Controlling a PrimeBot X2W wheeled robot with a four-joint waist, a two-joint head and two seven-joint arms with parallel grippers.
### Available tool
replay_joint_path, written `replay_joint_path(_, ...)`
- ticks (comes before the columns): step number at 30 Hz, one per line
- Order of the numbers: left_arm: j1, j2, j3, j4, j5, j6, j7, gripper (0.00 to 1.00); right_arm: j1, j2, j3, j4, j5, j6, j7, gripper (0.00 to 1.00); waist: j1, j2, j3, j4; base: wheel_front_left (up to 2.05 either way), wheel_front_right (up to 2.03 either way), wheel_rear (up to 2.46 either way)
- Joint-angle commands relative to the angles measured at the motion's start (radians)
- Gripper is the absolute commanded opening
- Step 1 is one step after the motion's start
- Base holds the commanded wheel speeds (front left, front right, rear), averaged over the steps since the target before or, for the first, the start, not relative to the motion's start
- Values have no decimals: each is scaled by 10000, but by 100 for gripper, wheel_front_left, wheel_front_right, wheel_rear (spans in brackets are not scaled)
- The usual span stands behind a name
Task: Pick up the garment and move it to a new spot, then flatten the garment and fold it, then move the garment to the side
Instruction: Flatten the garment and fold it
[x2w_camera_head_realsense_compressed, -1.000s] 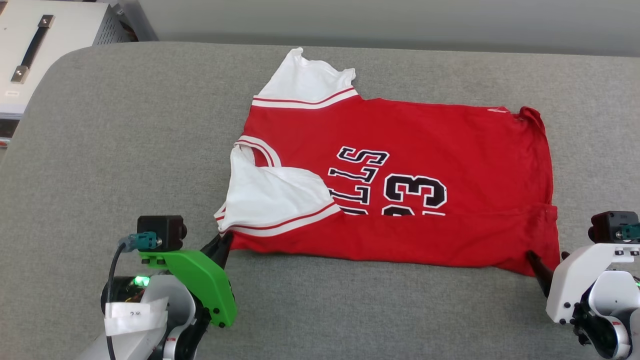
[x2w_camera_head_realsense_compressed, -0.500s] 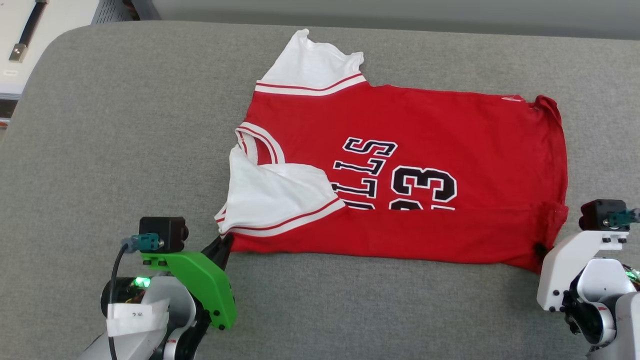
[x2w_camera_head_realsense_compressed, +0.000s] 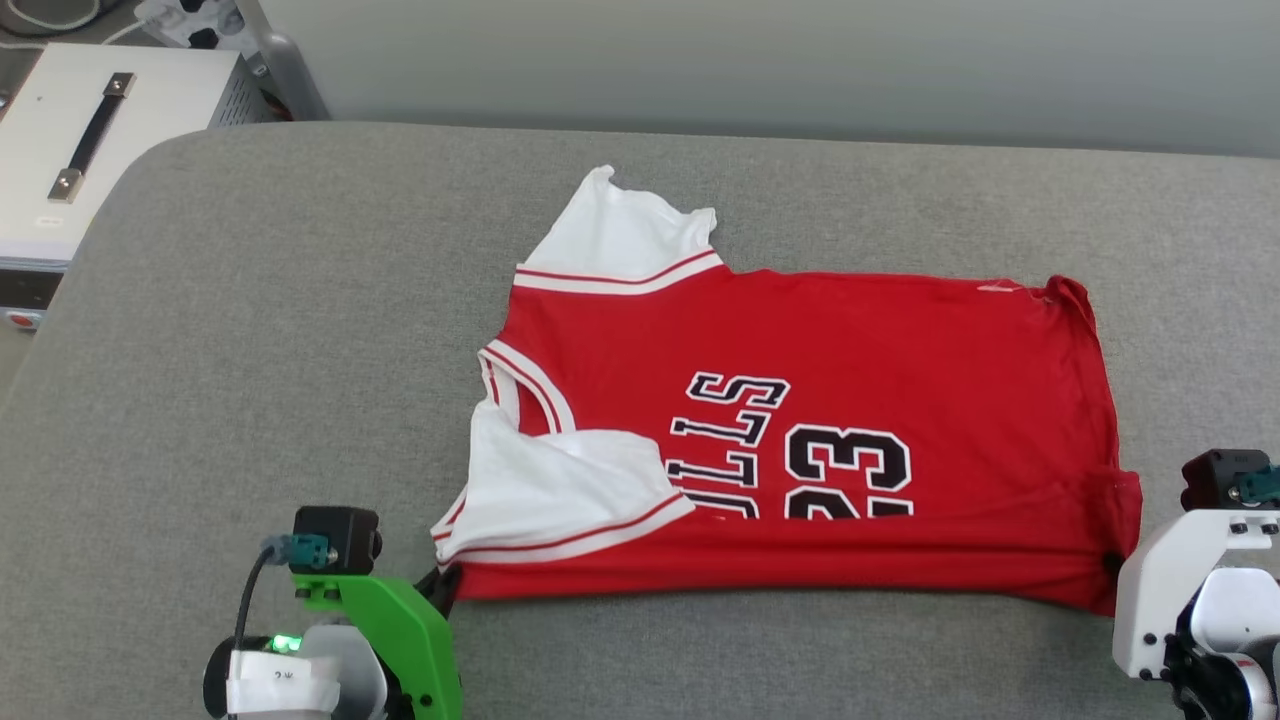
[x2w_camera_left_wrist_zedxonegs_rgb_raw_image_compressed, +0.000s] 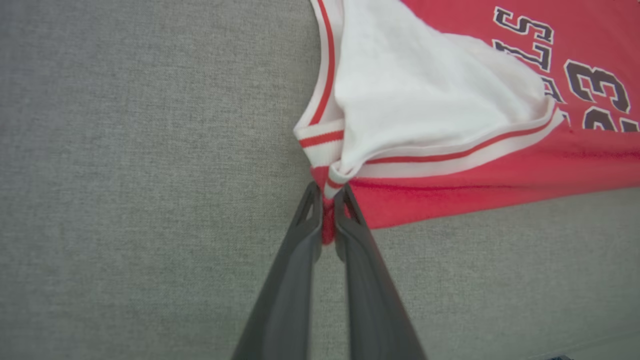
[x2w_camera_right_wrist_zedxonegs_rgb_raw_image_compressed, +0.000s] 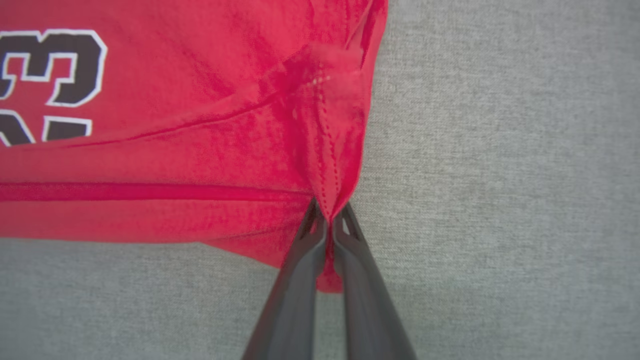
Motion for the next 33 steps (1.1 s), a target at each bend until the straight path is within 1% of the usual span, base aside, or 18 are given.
replay_joint_path(1, 260, 198, -15, 23, -97, -2, 73, 0, 254, -156, -75, -166, 112, -19, 116, 0, 0, 0, -348, -5, 0, 0, 0)
replay_joint_path(8, 1070, 291, -144, -349, -349, 212, 174, 0, 1519, -239, -356, -1517, 793, -19, 1115, 0, 0, 0, -565, 60, 0, 0, 0)
replay_joint_path(11, 1295, 333, -196, -442, -401, 292, 218, 0, 2044, -224, -541, -2205, 831, -19, 1313, 0, 0, 0, -523, 82, 0, 0, 0)
replay_joint_path(15, 1257, 283, -267, -370, -314, 298, 176, 0, 2475, -61, -633, -2567, 818, -19, 1546, 0, 0, 0, -343, 64, 0, 0, 0)
replay_joint_path(17, 1162, 149, -282, -185, -306, 246, 107, 0, 2540, -48, -592, -2540, 731, -19, 1561, 0, 0, 0, -236, 53, 0, 0, 0)
replay_joint_path(20, 1000, 10, -386, 267, -152, 308, 85, 0, 2480, 4, -493, -2298, 636, -19, 1379, 0, 0, 0, -101, 25, 0, 0, 0)
replay_joint_path(21, 949, -72, -442, 408, -148, 255, 100, 0, 2414, 30, -449, -2166, 613, -19, 1268, 0, 0, 0, -47, 16, 0, 0, 0)
replay_joint_path(22, 821, -315, -540, 721, -200, 31, 76, 0, 2232, 77, -347, -1819, 533, -19, 939, 0, 0, 0, 76, 14, 0, 0, 0)
replay_joint_path(23, 765, -389, -582, 845, -202, -55, 69, 0, 2178, 80, -293, -1691, 504, -19, 811, 0, 0, 0, 116, 23, 0, 0, 0)
replay_joint_path(33, 469, -810, -753, 1703, -259, -606, -99, 0, 1862, 68, -73, -662, 497, -19, 85, 0, 0, 0, 119, 50, 0, 0, 0)
